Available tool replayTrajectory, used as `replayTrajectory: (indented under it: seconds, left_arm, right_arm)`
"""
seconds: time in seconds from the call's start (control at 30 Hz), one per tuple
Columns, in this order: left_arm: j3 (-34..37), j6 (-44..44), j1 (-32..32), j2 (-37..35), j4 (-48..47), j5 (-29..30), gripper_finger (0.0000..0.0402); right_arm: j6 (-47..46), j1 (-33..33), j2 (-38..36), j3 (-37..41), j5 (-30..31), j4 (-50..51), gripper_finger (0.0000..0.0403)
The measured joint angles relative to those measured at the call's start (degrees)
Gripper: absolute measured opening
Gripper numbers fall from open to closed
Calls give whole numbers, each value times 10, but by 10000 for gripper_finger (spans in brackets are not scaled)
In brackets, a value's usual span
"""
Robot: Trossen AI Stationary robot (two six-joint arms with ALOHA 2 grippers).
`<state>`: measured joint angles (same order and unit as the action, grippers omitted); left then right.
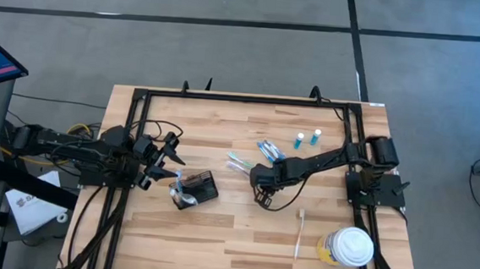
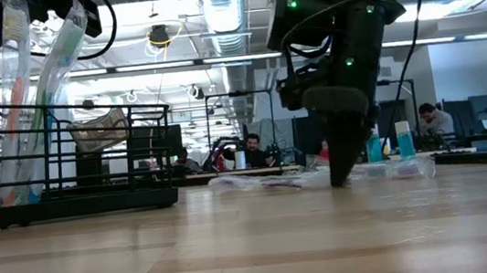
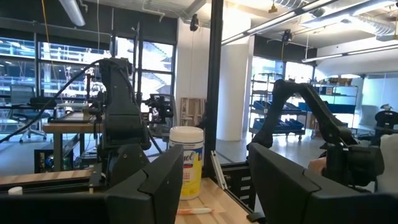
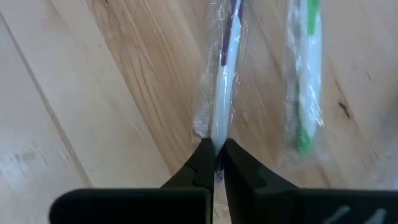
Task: Pick & Place toothbrushing station
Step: Put the left purple toothbrush into the top left section of the mesh organizer
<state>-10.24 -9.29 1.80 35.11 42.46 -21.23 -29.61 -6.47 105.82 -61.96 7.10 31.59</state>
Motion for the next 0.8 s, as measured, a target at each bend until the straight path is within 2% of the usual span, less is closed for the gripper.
replayTrajectory:
  seconds: [0.3, 0.5, 0.8]
  left_arm:
    - [0, 0, 0, 0, 0, 0, 176]
    - [0, 0, 0, 0, 1, 3, 176]
    - [0, 0, 0, 0, 7, 23, 176]
  right_arm:
    - [33, 12, -88, -1, 7, 6, 2]
    - [51, 16, -157, -1, 34, 5, 1]
    - [108, 16, -231, -2, 37, -95, 0]
